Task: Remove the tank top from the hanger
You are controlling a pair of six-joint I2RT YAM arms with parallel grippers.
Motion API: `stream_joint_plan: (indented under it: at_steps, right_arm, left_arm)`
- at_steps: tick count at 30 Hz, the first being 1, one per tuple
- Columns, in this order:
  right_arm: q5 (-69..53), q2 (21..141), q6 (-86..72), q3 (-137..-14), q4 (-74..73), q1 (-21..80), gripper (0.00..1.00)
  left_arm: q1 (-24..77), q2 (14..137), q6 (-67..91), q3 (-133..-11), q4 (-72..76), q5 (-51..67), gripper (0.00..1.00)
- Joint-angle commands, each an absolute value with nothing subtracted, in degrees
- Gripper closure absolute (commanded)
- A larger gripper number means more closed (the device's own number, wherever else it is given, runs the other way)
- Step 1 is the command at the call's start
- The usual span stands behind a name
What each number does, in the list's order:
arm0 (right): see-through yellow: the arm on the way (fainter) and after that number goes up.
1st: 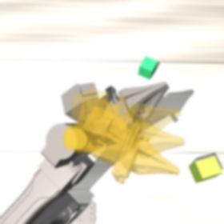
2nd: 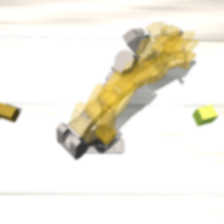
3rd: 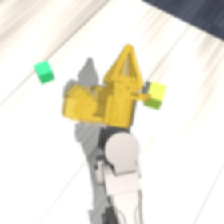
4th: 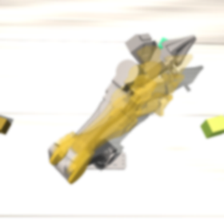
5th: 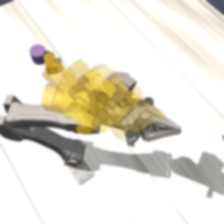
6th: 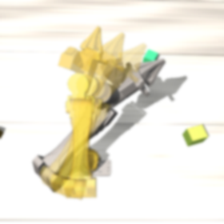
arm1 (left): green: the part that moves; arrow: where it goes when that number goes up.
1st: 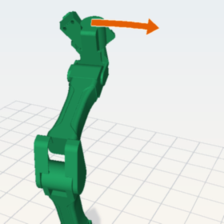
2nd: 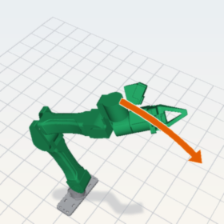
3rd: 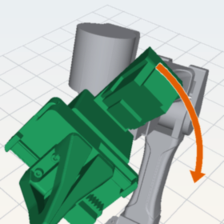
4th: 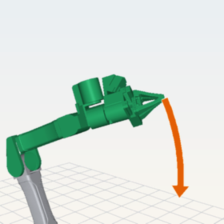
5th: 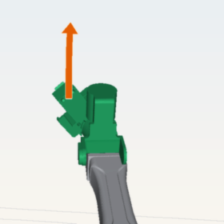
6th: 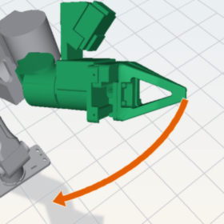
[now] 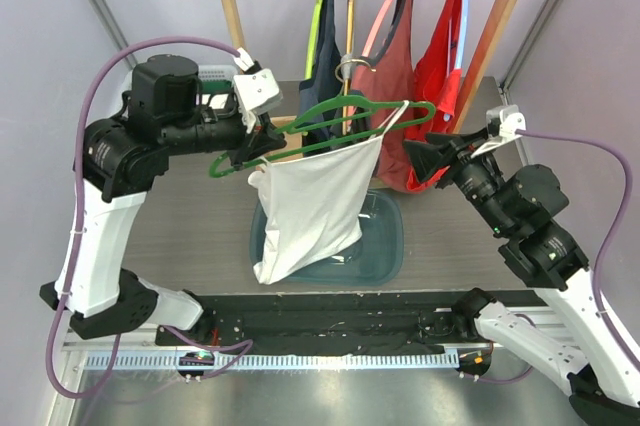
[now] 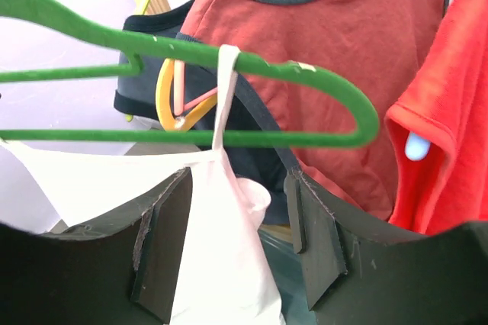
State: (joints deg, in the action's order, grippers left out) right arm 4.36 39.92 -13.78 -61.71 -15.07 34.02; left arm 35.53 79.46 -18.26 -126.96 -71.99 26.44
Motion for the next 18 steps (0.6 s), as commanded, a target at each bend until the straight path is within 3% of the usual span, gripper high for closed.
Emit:
stream_joint_plan:
  at_steps: [1,12,18]
  right_arm:
    - [3.78,42.18,-14.41,-63.72,-9.85,34.19,0.40]
    - [2.73,47.28,-15.20,-63.90,-3.43,34.19,0.43]
    - [2.20,48.43,-15.91,-63.90,-2.90,34.19,0.64]
  left_arm:
    - [37.00,79.27,-18.02,-129.98,-68.11,28.04,1.00]
    - [38.58,79.45,-18.37,-129.55,-70.13,27.16,1.00]
    - [38.76,79.45,-18.90,-129.38,-70.75,26.81,1.00]
